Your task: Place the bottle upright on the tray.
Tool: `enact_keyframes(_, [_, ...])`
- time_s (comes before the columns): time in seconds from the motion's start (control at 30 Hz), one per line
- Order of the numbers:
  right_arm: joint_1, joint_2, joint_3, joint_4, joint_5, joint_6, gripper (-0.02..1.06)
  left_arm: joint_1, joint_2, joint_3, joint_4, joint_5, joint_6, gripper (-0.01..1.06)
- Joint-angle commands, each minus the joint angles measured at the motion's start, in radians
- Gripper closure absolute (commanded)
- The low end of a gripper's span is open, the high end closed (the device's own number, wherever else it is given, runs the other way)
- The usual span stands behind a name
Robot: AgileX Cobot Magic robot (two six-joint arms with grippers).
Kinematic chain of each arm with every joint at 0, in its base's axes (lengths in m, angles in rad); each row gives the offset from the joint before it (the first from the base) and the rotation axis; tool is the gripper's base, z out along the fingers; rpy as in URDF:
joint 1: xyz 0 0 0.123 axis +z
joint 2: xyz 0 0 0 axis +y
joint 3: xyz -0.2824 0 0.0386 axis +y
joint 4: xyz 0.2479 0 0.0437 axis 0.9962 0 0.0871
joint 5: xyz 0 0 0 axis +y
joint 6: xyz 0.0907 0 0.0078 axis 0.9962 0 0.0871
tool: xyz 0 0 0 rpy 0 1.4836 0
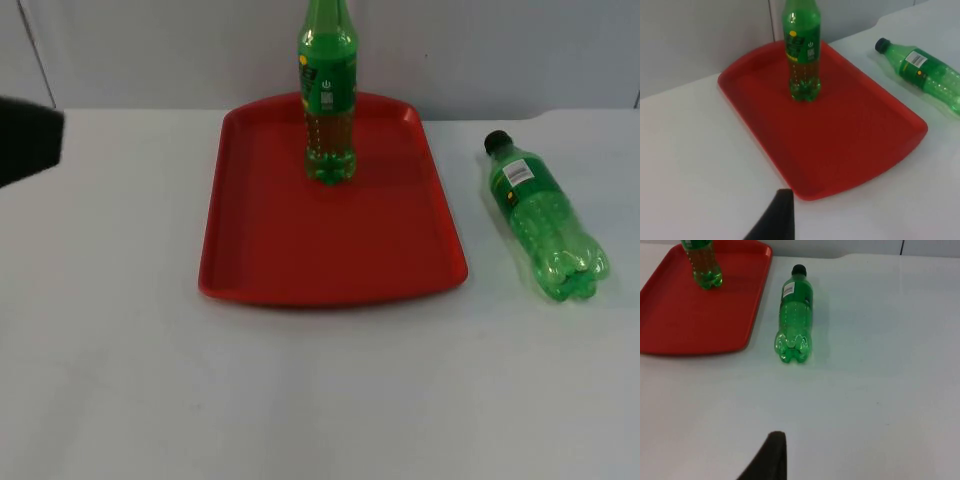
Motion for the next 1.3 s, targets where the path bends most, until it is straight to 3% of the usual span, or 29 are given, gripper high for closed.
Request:
enact_keyframes(0.0, [-0.004,-0.003,0.002,-0.002,-0.003,-0.016,0.0,-0.007,-0.05,0.018,-0.017,0.019,-0.001,0.0])
enact_keyframes(0.4, [-0.004,-0.003,0.002,-0.002,-0.003,-0.016,0.0,-0.007,-0.381,0.027,-0.068,0.261,-0.004,0.0])
enact_keyframes(0.7, [-0.002,-0.003,0.002,-0.002,-0.003,-0.016,0.0,-0.007,-0.567,0.002,-0.099,0.331,-0.004,0.0])
enact_keyframes(0.73, [-0.002,-0.003,0.002,-0.002,-0.003,-0.016,0.0,-0.007,-0.567,0.002,-0.099,0.331,-0.004,0.0])
enact_keyframes(0.87, [-0.002,-0.003,0.002,-0.002,-0.003,-0.016,0.0,-0.007,-0.595,-0.094,0.002,0.459,-0.025,0.0])
enact_keyframes(0.93, [-0.002,-0.003,0.002,-0.002,-0.003,-0.016,0.0,-0.007,-0.595,-0.101,0.007,0.471,-0.036,0.0])
enact_keyframes(1.07, [-0.002,-0.003,0.002,-0.002,-0.003,-0.016,0.0,-0.007,-0.595,-0.093,0.021,0.617,-0.053,0.0])
enact_keyframes(1.27, [-0.002,-0.003,0.002,-0.002,-0.003,-0.016,0.0,-0.007,-0.595,-0.091,0.036,0.685,-0.053,0.0])
